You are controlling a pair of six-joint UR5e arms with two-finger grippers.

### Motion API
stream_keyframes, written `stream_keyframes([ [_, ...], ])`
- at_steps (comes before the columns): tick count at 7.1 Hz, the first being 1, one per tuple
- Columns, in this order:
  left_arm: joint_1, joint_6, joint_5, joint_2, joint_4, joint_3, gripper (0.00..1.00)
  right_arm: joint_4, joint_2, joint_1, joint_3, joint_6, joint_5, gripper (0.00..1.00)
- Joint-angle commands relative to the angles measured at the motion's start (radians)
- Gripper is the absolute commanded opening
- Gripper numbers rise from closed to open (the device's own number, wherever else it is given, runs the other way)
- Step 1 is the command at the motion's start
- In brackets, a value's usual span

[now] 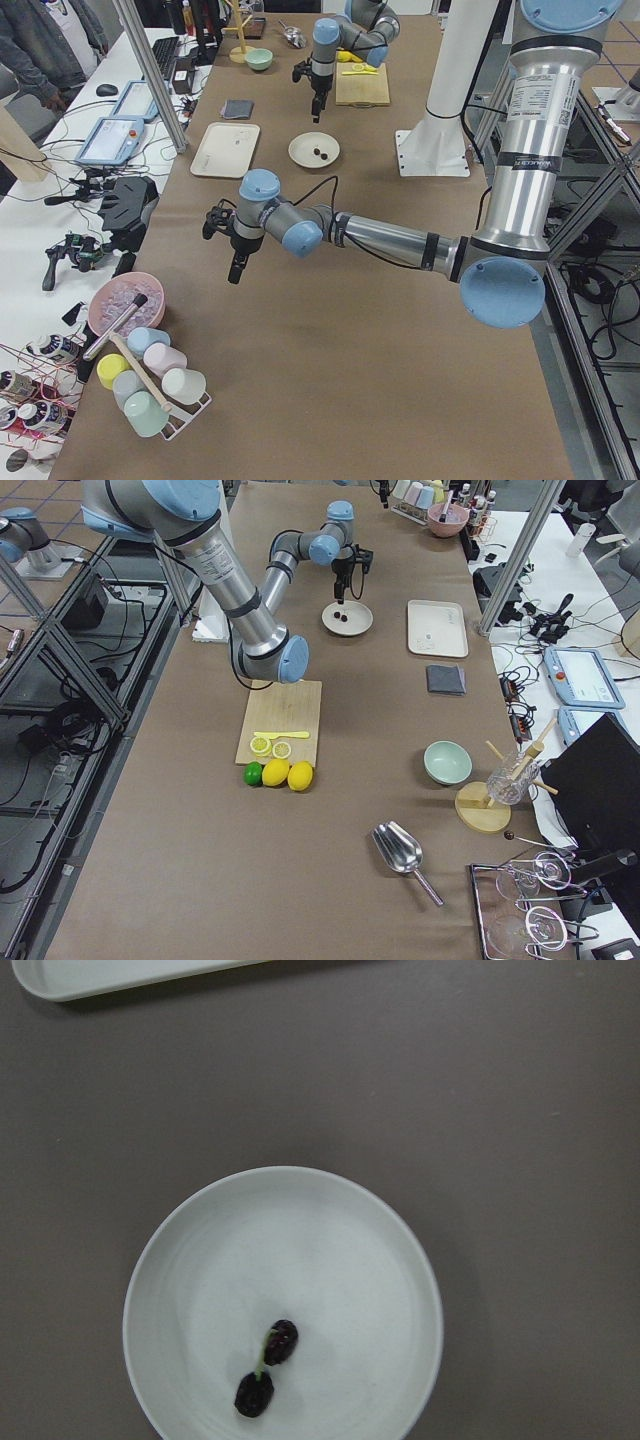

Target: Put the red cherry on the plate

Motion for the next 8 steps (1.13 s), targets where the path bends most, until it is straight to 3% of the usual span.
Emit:
stream_keyframes([
  [1, -0.071, 0.144, -0.075, 0.033, 0.014, -0.001, 0.98, -0.196, -0.134, 0.189, 0.215, -0.222, 0.125, 1.00],
  [3, -0.166, 0.305, -0.175, 0.074, 0.051, 0.002, 0.98, -0.190, -0.331, 0.408, 0.230, -0.650, 0.211, 1.00],
  [5, -0.257, 0.423, -0.193, 0.074, 0.144, -0.004, 0.98, -0.186, -0.515, 0.693, 0.181, -1.096, 0.349, 1.00],
  [7, -0.297, 0.432, -0.207, 0.083, 0.178, -0.005, 0.98, -0.184, -0.679, 0.893, 0.126, -1.439, 0.362, 1.00],
  [8, -0.307, 0.432, -0.207, 0.097, 0.178, -0.007, 0.98, -0.184, -0.701, 0.966, 0.053, -1.554, 0.377, 1.00],
])
